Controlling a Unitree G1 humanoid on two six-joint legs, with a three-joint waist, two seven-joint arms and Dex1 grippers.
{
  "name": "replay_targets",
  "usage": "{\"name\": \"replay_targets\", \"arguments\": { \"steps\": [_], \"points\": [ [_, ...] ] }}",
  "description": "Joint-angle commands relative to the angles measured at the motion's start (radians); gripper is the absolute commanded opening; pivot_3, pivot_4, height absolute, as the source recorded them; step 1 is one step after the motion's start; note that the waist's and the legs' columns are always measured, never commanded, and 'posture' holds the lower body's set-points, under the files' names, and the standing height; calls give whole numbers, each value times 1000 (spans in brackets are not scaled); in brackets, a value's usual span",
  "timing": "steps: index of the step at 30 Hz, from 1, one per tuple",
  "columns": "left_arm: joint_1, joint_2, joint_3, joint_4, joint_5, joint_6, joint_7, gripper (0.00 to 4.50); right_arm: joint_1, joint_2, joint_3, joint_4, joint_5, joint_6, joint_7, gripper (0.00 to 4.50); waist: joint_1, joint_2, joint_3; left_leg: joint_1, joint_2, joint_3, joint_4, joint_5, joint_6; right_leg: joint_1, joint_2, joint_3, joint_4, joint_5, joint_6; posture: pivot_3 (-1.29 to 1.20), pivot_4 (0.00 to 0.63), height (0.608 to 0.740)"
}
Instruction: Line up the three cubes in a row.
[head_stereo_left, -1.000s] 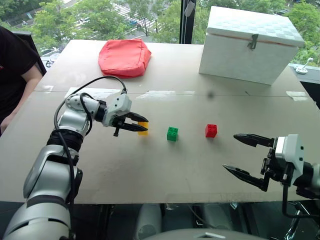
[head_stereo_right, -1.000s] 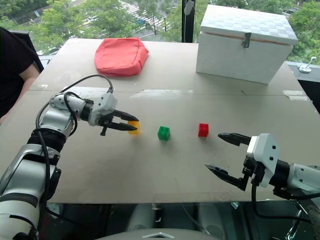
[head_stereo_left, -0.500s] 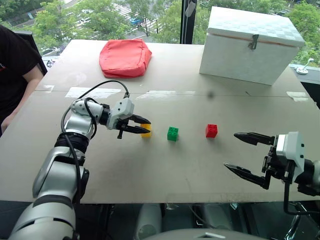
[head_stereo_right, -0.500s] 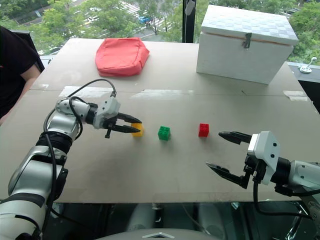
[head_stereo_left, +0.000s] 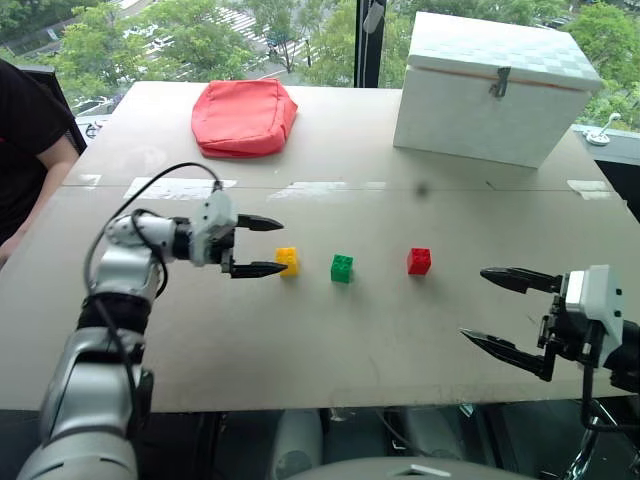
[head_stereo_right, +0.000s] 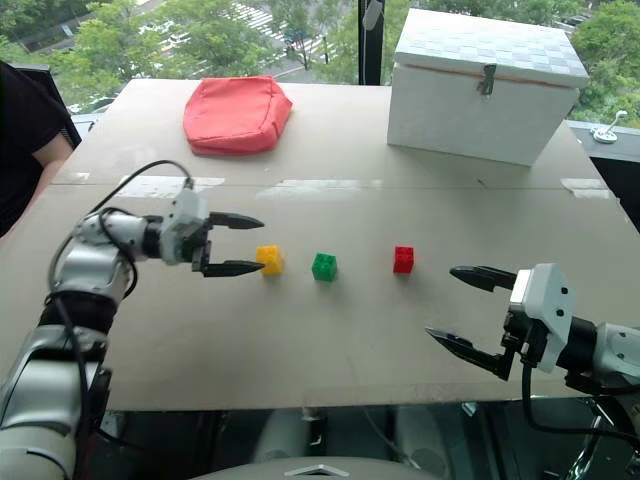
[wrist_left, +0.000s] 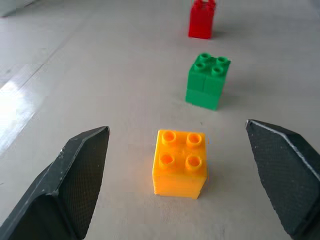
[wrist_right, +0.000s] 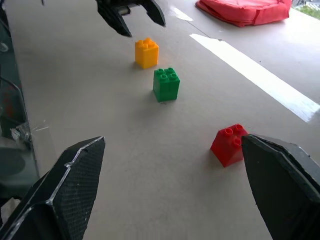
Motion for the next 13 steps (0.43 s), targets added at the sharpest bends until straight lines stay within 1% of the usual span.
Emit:
{"name": "replay_targets", "arguments": {
  "steps": [1, 4, 6, 9, 11, 13],
  "points": [
    [217, 22, 193, -363, -144, 263, 218, 4439, 33, -2, -74, 48, -27, -51, 44, 4500, 2, 0, 0, 0, 0, 0, 0, 0, 0, 0, 0, 0, 0, 0, 0, 0, 150, 740],
    [552, -56, 377, -642, -196, 369, 378, 4439, 80, 2, -106, 150, -67, -98, 97, 4500, -5, 1, 0, 3, 1, 0, 0, 0, 0, 2, -2, 0, 0, -3, -1, 0, 150, 740],
    [697, -99, 441, -727, -193, 374, 424, 4439, 93, 0, -112, 207, -88, -126, 122, 4500, -5, 0, 0, 11, 1, 1, -3, -1, 2, 7, -5, 3, -1, -3, -1, 0, 150, 740],
    [815, -128, 489, -761, -184, 362, 440, 4439, 78, -4, -111, 261, -100, -137, 132, 4500, 0, 0, 0, 15, 0, 1, -3, -1, 1, 8, -5, 3, -1, -5, 2, 0, 150, 740],
    [880, -138, 524, -771, -199, 364, 431, 4439, 78, -2, -108, 292, -110, -150, 148, 4500, 5, 1, 1, 15, 1, 0, -3, -4, -3, 8, -5, 2, -1, -5, 2, 0, 150, 740],
    [919, -143, 525, -784, -182, 342, 422, 4439, 76, -2, -103, 331, -119, -162, 164, 4500, 6, 2, 0, 16, 1, 0, -3, -4, -3, 7, -12, 1, -2, -5, 2, 0, 150, 740]
  ]
}}
